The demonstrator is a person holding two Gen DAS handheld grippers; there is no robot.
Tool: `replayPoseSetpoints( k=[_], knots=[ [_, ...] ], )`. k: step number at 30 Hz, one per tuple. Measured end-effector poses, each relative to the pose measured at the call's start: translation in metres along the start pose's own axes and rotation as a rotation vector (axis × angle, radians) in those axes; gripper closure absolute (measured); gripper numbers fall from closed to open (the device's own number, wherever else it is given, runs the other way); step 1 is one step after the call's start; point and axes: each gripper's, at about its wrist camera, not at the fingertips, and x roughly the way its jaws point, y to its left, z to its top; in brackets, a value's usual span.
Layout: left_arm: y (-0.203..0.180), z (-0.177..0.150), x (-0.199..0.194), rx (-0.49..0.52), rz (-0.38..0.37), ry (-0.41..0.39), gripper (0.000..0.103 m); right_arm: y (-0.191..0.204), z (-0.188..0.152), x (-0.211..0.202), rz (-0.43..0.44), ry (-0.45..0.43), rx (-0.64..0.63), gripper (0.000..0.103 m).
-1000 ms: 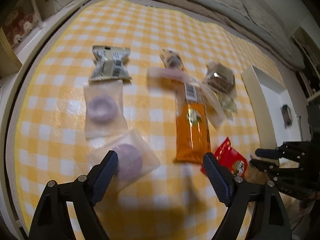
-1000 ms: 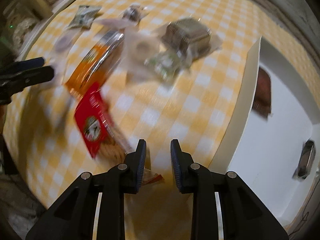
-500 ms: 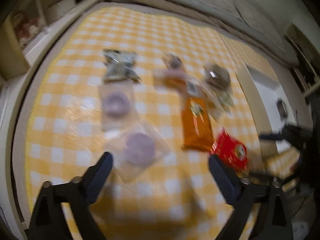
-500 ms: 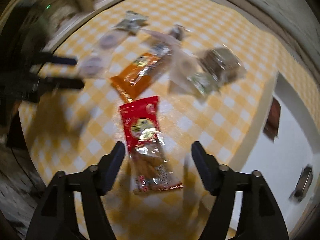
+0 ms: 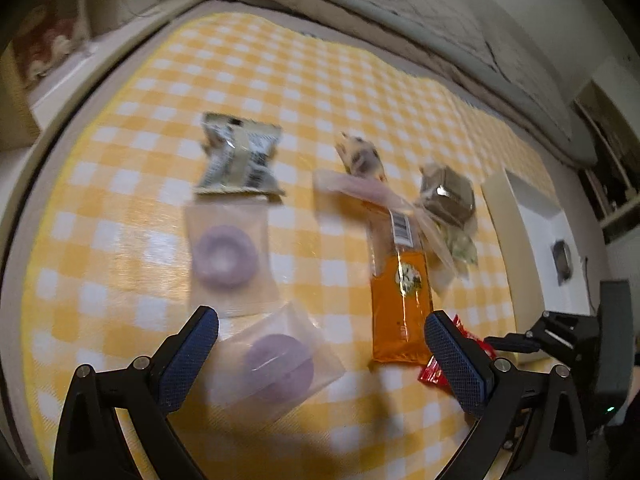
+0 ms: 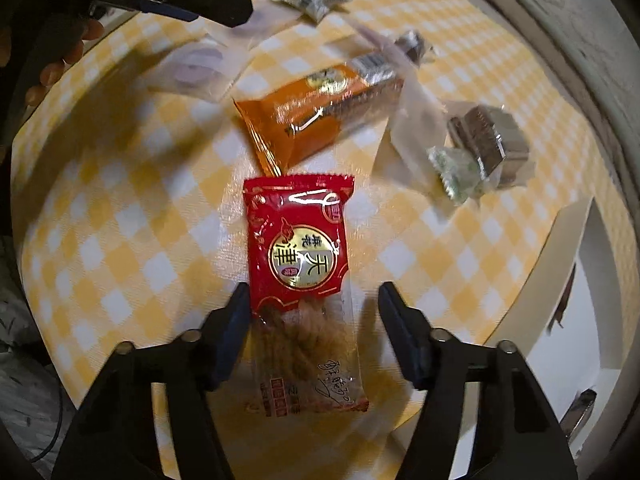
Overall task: Organize snacks
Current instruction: 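Grasp the red-and-clear bread bag with the right gripper and lift it, then grasp the purple-disc clear packet with the left gripper while the right carries the bread bag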
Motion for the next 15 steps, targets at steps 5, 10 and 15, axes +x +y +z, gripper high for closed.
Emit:
replayPoseSetpoints(
  k=[5,10,15],
  knots=[
    [-0.001,0.000,0.017,0.018,-0.025,0.073,0.000,-0.002,0.003,-0.001,0.025,0.011,0.022,0.055],
    [-0.006,-0.010,0.016,0.035,-0.066,0.113,0.000,-0.014,0.006,-0.003,0.036,0.017,0.099,0.058],
    [-0.014,-0.021,0.013,0.088,-0.054,0.145,0.011,-0.031,0.011,-0.013,0.052,-0.006,0.213,0.064]
  ],
)
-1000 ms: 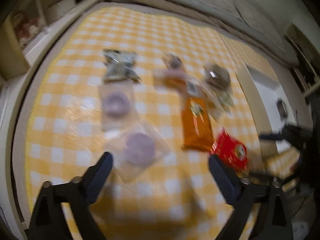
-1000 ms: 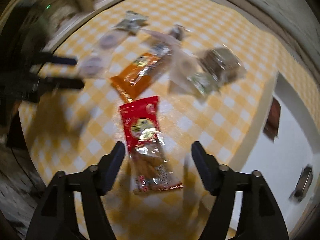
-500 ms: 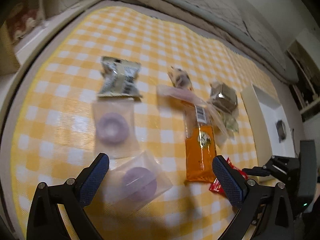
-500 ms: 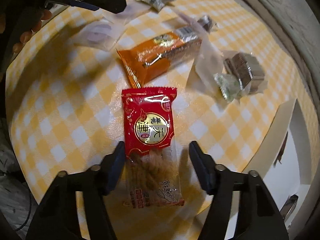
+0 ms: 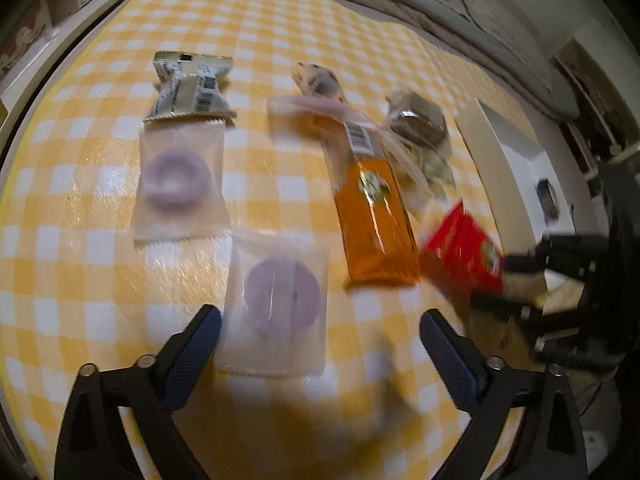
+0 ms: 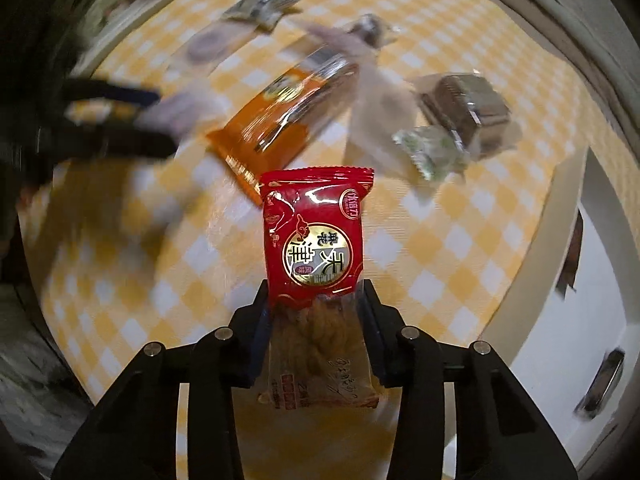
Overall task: Organize snacks
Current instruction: 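Grasp the purple-disc clear packet with the left gripper while the right carries the bread bag, then lower both packets into the white tray and open both grippers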
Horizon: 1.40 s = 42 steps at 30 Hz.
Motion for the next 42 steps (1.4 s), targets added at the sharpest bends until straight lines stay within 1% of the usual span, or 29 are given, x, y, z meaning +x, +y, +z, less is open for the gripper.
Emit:
replayPoseSetpoints(
  k=[2,5,7,11,13,15,17,19,22,27,31,37,38,42],
  knots=[
    [-0.005,-0.002,0.002,0.014,0.023,0.011,0.020,-0.003,0.002,-0.005,-0.004,-0.011,0.019,0.065],
    [-0.011,-0.004,0.002,0.012,0.084,0.022,0.028,-0.003,0.005,-0.011,-0.022,-0.023,0.035,0.067],
    [-0.013,-0.002,0.003,-0.017,0.119,0.024,0.032,-0.002,0.004,-0.018,-0.030,-0.038,0.048,0.067],
    [-0.015,0.004,0.006,-0.121,0.152,0.016,0.033,0.004,0.003,-0.030,-0.025,-0.068,0.076,0.067],
    [-0.021,0.006,0.010,-0.142,0.187,0.019,0.035,0.004,0.000,-0.035,-0.031,-0.076,0.090,0.067],
    [-0.025,0.007,0.013,-0.133,0.228,0.023,0.042,0.007,-0.003,-0.037,-0.047,-0.083,0.109,0.067],
    [-0.032,0.007,0.017,-0.116,0.275,0.030,0.051,0.007,-0.005,-0.041,-0.049,-0.089,0.126,0.067],
    [-0.037,0.007,0.018,-0.102,0.300,0.033,0.051,0.008,-0.004,-0.043,-0.051,-0.097,0.135,0.067],
    [-0.040,0.005,0.018,-0.090,0.311,0.032,0.053,0.005,-0.002,-0.043,-0.043,-0.107,0.145,0.067],
    [-0.033,0.000,0.005,-0.121,0.325,0.029,0.055,0.004,-0.003,-0.051,-0.041,-0.124,0.149,0.067],
    [-0.030,-0.002,-0.021,-0.139,0.334,-0.024,0.055,0.003,-0.002,-0.059,-0.053,-0.159,0.157,0.067],
    [-0.044,-0.002,-0.072,-0.146,0.349,-0.171,0.055,-0.003,-0.001,-0.086,-0.076,-0.254,0.169,0.067],
    [-0.050,-0.001,-0.081,-0.146,0.337,-0.202,0.055,-0.005,-0.002,-0.090,-0.078,-0.262,0.175,0.068],
    [-0.074,0.000,-0.105,-0.135,0.281,-0.279,0.055,-0.019,-0.011,-0.109,-0.093,-0.301,0.206,0.067]
  ],
)
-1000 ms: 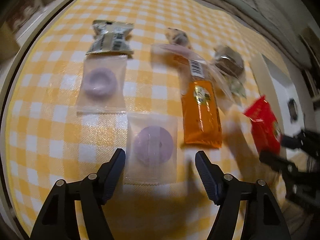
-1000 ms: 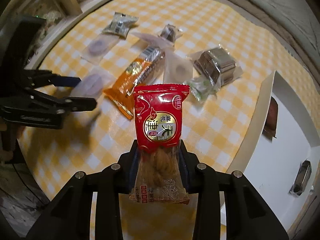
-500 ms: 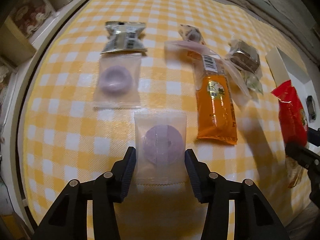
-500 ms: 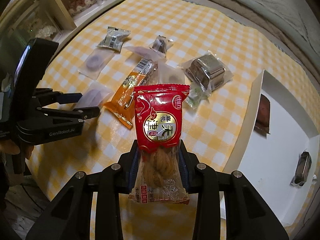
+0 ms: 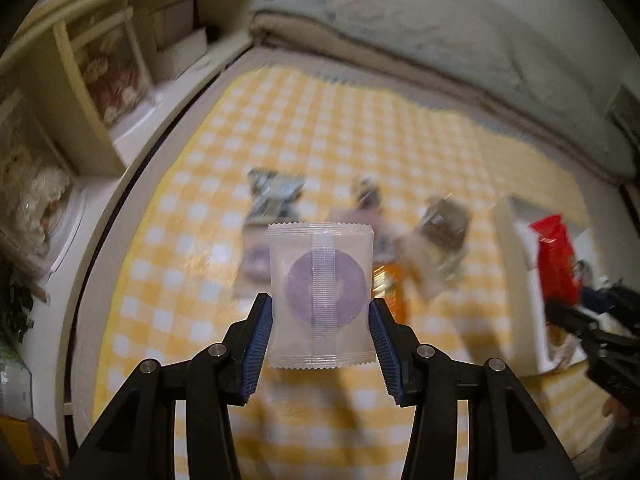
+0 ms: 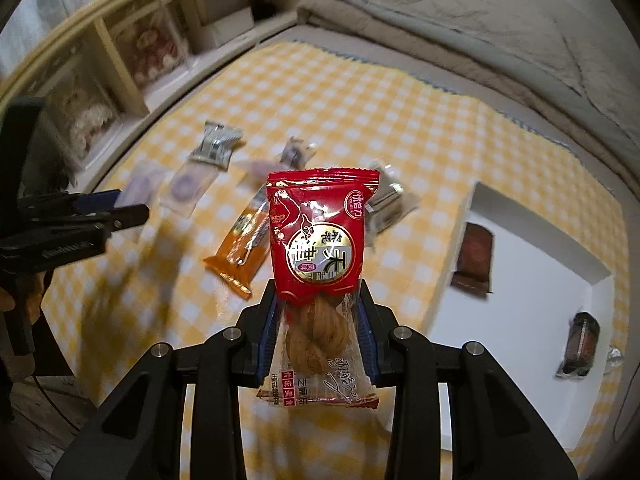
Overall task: Organize snacks
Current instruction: 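Lower both packets into the white tray and open both grippers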
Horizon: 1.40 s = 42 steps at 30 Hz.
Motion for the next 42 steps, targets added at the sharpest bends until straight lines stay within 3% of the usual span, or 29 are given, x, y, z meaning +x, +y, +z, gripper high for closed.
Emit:
replayPoseSetpoints(
  k=[4,10,23,37,42],
  knots=[
    [-0.027,0.002,-0.014,0.025,-0.061,-0.036,0.055,-0.024,-0.003,-0.016,-0.027,-0.031,0.044,0.067],
    [-0.073,0.004,-0.015,0.077,-0.125,-0.026,0.055,-0.065,-0.010,-0.027,-0.100,-0.029,0.102,0.067],
    [-0.187,0.021,0.033,0.206,-0.270,0.035,0.055,-0.155,-0.026,-0.033,-0.220,-0.013,0.232,0.067],
    [-0.260,0.031,0.121,0.235,-0.296,0.156,0.055,-0.217,-0.050,-0.021,-0.265,0.073,0.307,0.067],
    [-0.267,0.034,0.139,0.217,-0.298,0.195,0.047,-0.228,-0.056,-0.015,-0.273,0.091,0.318,0.067]
  ],
)
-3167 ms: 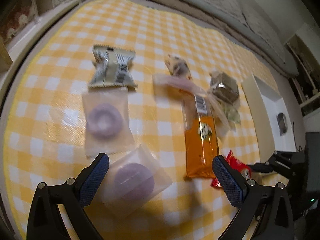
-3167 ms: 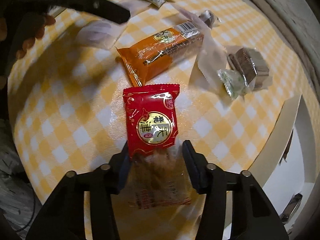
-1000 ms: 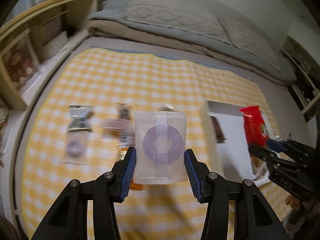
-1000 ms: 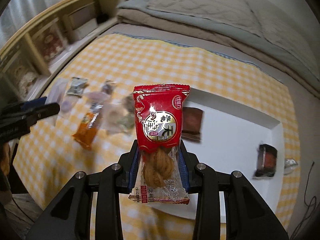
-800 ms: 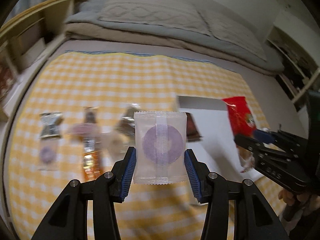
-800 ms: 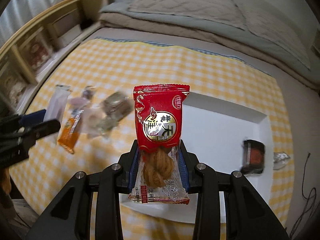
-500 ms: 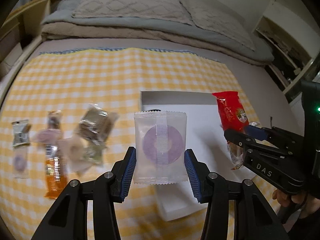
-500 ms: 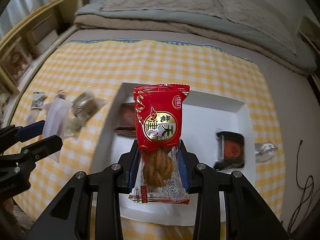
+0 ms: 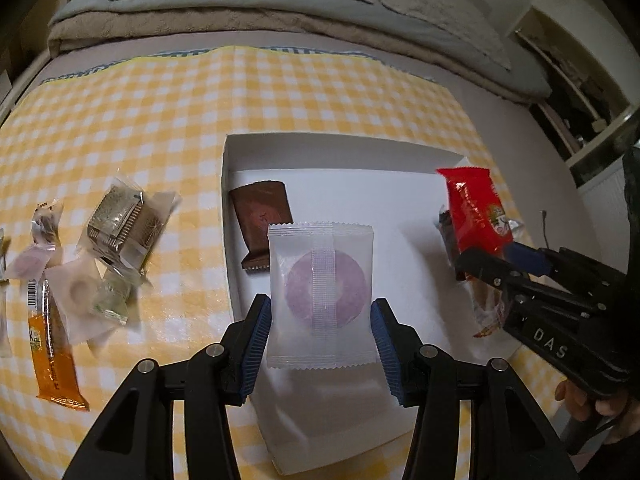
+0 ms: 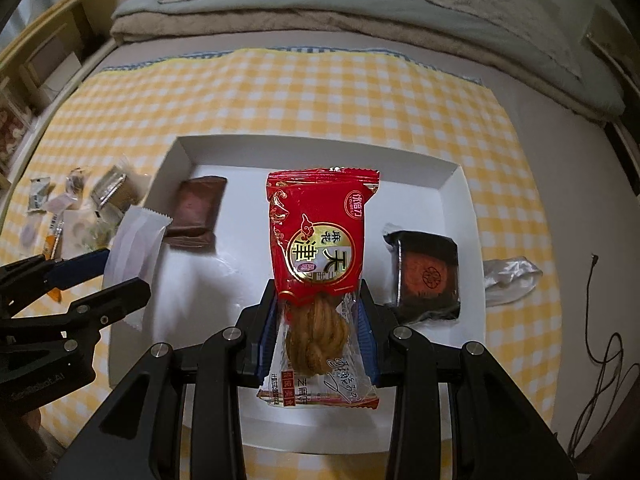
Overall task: Organize snacks
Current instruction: 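Lower both packets into the white tray and open both grippers, then withdraw both grippers from the tray toward the remaining snacks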
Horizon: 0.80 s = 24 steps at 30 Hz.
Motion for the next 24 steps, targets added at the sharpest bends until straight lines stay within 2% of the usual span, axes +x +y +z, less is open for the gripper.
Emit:
replayPoseSetpoints(
  k=[3,5,8,9,11,16,18,22,24],
  knots=[
    [0.003,0.004,0.003,-0.001,0.009,-0.006,0.037,-0.005,0.002,0.002,0.006,-0.014,0.028,0.064],
    [0.006,0.004,0.004,-0.007,0.012,-0.010,0.023,-0.007,0.002,0.002,0.019,-0.023,0.046,0.058],
    [0.010,0.001,0.003,-0.011,0.015,-0.012,0.010,-0.005,0.003,0.003,0.021,-0.017,0.043,0.055],
    [0.011,0.000,0.002,-0.012,0.015,-0.012,0.008,-0.004,0.002,0.003,0.019,-0.012,0.042,0.052],
    [0.012,-0.002,0.000,-0.010,0.017,-0.016,0.000,-0.003,0.000,0.004,0.014,-0.007,0.040,0.036],
    [0.017,-0.009,-0.007,-0.009,0.032,-0.017,0.000,-0.002,-0.005,0.001,0.004,-0.019,0.027,0.030],
    [0.019,-0.011,-0.010,-0.006,0.044,-0.018,0.000,-0.002,-0.007,-0.002,-0.013,-0.035,0.015,0.024],
    [0.022,-0.015,-0.018,0.002,0.052,-0.023,0.000,-0.004,-0.011,-0.009,-0.032,-0.058,0.018,0.003],
    [0.022,-0.016,-0.024,0.008,0.053,-0.028,0.000,-0.005,-0.014,-0.013,-0.037,-0.069,0.024,0.000]
  ],
)
